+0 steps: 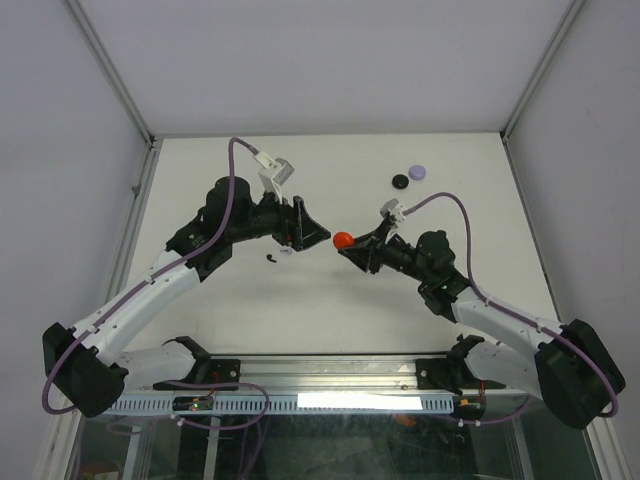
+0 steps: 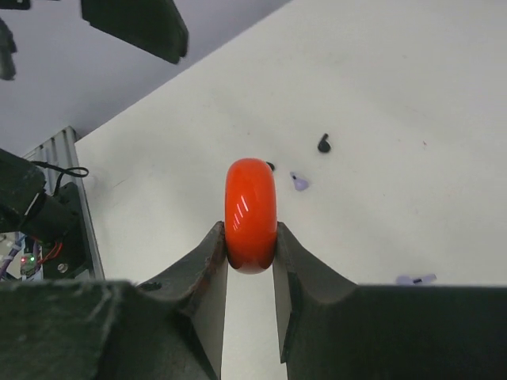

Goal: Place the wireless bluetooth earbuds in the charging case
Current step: Place the charging case at the center of the board.

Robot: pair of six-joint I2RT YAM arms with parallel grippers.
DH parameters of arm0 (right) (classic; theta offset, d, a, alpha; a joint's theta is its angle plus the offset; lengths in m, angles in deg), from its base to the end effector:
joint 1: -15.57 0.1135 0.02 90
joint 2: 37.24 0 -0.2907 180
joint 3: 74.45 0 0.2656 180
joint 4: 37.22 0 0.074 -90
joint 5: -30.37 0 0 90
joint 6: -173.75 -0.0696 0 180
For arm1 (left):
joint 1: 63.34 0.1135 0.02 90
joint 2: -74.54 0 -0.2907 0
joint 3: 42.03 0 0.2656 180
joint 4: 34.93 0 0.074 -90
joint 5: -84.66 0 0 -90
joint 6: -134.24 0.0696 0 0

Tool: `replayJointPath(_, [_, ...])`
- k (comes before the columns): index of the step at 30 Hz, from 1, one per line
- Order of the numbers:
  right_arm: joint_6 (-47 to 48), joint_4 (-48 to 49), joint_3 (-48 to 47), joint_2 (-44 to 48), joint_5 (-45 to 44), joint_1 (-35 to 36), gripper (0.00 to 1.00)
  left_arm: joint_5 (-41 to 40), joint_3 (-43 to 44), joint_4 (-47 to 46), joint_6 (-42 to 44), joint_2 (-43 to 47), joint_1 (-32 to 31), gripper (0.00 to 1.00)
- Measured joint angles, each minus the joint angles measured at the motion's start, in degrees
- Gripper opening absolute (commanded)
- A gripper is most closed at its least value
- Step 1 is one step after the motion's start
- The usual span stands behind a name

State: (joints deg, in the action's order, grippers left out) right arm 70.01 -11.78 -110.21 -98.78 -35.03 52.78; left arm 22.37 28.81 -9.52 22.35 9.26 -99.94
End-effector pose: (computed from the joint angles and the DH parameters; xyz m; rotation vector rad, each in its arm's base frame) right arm 0.1879 0.1790 0.2527 -0.6797 1.5291 1.0212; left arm 0.2138 -0.1991 0.3572 0.6051 1.9571 -1.1268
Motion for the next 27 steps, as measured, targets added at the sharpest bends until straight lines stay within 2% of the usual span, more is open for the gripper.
replayJointPath(8, [-5.68, -22.67, -3.87, 3.74, -8.17, -6.14, 0.01, -21.62, 1.33, 12.13, 3.32, 2.58, 1.64, 0.98])
replayJointPath(12, [-9.68, -31.43, -4.09, 3.72, -12.07, -10.60, 0.01, -30.10, 1.33, 15.58, 4.76, 4.11, 2.62, 0.99])
replayJointPath(17, [-14.08, -37.55, -4.09, 1.29, -14.34, -17.05, 0.04, -37.38, 1.22, 17.38, 6.43, 5.95, 3.39, 0.99])
replayJointPath(22, [-16.81, -40.61, -4.09, -4.39, -14.86, -21.49, 0.13, -42.73, -1.09, 18.14, 7.58, 8.20, 4.11, 0.99])
replayJointPath(27, [-18.16, -42.14, -4.09, -9.44, -14.25, -22.91, 0.30, -44.28, -2.69, 18.67, 8.00, 8.52, 6.32, 0.99])
